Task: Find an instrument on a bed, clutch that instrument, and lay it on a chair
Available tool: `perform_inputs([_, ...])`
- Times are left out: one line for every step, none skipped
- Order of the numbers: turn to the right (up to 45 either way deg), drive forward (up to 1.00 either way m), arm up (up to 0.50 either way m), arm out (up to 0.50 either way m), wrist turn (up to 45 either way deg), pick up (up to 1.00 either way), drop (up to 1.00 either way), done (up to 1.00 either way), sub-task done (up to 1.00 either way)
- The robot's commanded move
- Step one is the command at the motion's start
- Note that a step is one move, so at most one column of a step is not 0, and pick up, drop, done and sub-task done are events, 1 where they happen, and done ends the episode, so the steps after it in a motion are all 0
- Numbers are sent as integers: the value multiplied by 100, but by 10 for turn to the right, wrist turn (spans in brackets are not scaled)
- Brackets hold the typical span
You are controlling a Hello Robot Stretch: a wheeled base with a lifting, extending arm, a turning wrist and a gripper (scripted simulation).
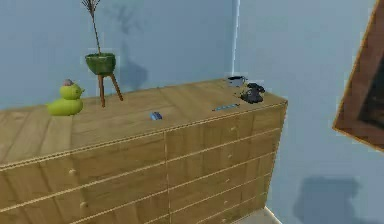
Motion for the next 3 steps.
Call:
perform_inputs([-210, 0, 0, 0, 0, 0, 0, 0, 0])
perform_inputs([0, 5, 0, 0, 0, 0, 0, 0, 0])
perform_inputs([-450, 0, 0, 0, 0, 0, 0, 0, 0])
